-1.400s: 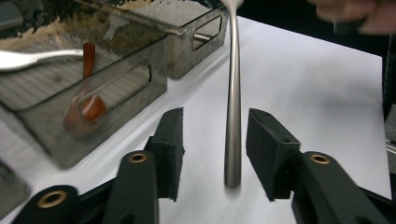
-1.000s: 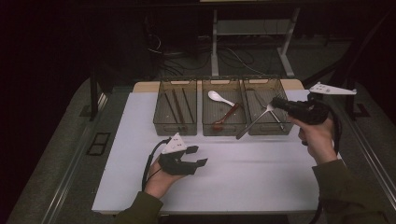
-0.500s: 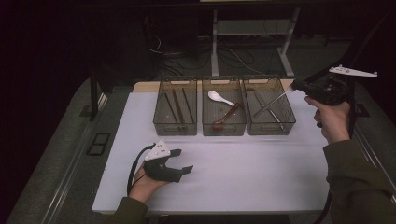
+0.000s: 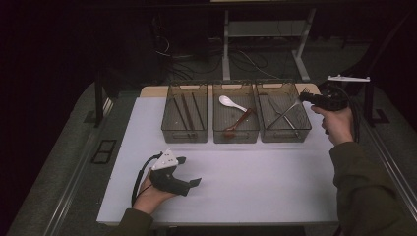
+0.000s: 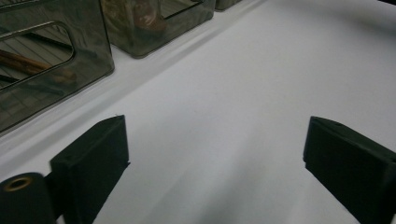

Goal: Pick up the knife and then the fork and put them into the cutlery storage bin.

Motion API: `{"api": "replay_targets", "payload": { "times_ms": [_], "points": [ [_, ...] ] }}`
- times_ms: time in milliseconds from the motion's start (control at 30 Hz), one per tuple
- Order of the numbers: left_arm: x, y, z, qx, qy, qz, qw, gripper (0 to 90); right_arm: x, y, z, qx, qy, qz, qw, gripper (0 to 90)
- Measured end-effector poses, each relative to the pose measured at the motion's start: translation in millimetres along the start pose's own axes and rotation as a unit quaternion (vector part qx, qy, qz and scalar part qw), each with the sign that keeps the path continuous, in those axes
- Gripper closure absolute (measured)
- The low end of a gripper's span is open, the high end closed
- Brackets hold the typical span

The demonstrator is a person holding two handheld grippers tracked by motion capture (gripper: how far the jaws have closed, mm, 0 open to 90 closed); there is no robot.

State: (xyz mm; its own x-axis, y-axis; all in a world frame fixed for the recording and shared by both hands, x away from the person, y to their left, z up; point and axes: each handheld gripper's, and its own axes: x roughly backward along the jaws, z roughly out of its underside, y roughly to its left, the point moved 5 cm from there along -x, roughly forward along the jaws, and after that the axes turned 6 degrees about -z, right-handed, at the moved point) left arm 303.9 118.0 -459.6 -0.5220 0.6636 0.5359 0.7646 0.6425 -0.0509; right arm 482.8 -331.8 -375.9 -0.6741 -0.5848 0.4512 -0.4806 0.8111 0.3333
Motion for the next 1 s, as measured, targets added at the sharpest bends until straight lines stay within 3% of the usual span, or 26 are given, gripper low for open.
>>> {"api": "replay_targets", "payload": {
  "times_ms": [200,333,533,833,1000],
  "points": [
    [-4.5,-2.6,2.4,-0.001,0.01,0.006,0.9999,2.8,-18.6,-4.0,9.5,-0.008,0.034,0.0,0.9994,87.2],
    [-8.2,-5.7,4.7,-0.005,0.021,0.013,0.9997,2.8,-25.8,-8.5,12.4,-0.022,0.035,-0.005,0.9991,86.5],
    [-9.4,-7.3,5.3,-0.006,0.025,0.016,0.9995,3.0,-35.0,-18.9,19.9,-0.001,0.065,0.042,0.997,78.6],
    [-8.7,-6.7,4.8,-0.007,0.021,0.017,0.9996,3.0,-25.5,-29.7,19.4,0.004,0.049,0.069,0.9964,54.7],
    [-8.2,-6.5,4.5,-0.006,0.02,0.016,0.9997,3.0,-18.8,-33.1,22.6,0.001,0.034,0.068,0.9971,50.6]
  ]
}}
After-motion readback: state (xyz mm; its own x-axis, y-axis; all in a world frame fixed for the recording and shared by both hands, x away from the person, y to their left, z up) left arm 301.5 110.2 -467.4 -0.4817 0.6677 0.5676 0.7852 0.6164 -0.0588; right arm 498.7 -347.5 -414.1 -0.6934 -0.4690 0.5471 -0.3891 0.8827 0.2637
